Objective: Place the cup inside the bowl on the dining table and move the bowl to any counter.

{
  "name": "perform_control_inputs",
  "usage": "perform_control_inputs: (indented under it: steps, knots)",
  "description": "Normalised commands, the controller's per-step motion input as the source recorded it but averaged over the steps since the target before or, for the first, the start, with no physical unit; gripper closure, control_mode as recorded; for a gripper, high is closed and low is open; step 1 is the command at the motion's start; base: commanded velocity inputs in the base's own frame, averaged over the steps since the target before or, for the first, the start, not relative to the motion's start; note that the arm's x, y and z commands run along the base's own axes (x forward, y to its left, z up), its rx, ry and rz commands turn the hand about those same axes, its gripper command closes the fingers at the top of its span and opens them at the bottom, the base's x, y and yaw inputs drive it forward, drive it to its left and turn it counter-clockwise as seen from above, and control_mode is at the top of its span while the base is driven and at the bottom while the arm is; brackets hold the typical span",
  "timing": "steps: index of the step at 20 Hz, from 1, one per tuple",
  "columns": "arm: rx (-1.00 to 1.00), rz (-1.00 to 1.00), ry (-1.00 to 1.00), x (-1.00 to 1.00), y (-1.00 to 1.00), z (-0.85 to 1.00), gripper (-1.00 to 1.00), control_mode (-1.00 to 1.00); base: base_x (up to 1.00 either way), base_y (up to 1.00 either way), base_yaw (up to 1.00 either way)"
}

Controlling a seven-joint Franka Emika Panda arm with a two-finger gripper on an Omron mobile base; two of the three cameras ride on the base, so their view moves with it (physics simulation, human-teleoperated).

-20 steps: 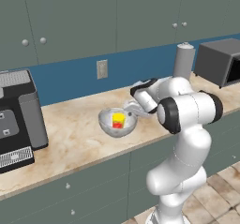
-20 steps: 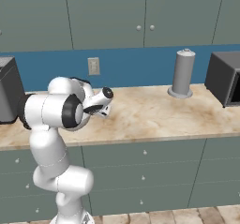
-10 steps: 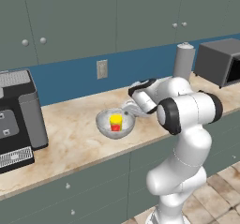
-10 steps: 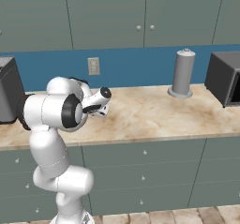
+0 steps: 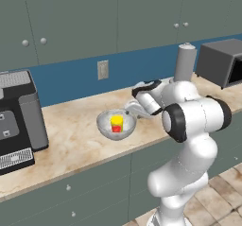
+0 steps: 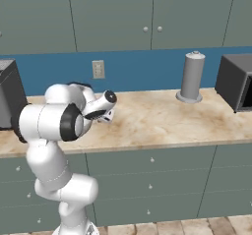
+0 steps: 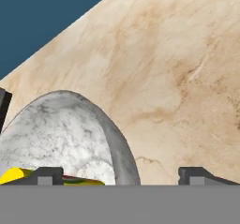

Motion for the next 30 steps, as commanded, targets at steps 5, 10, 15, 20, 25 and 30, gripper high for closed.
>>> perform_control_inputs:
  steps: [5, 10, 15, 20, 25, 30]
  knots:
    - [0.00, 0.00, -0.01, -0.46, -0.01, 0.34, -1.00, -1.00, 0.00, 0.00, 0.00]
    - [-0.01, 0.01, 0.00, -0.50, 0.00, 0.37, -1.00, -1.00, 0.00, 0.00, 0.00]
    - [-0.08, 0.00, 0.00, -0.50, -0.07, 0.31, -1.00, -1.00, 0.00, 0.00, 0.00]
    - [-0.15, 0.00, 0.05, -0.27, -0.27, 0.09, -1.00, -1.00, 0.00, 0.00, 0.00]
    - [-0.14, 0.00, 0.05, -0.26, -0.28, 0.03, -1.00, -1.00, 0.00, 0.00, 0.00]
    - [-0.12, 0.00, 0.04, -0.35, -0.21, 0.01, -1.00, -1.00, 0.00, 0.00, 0.00]
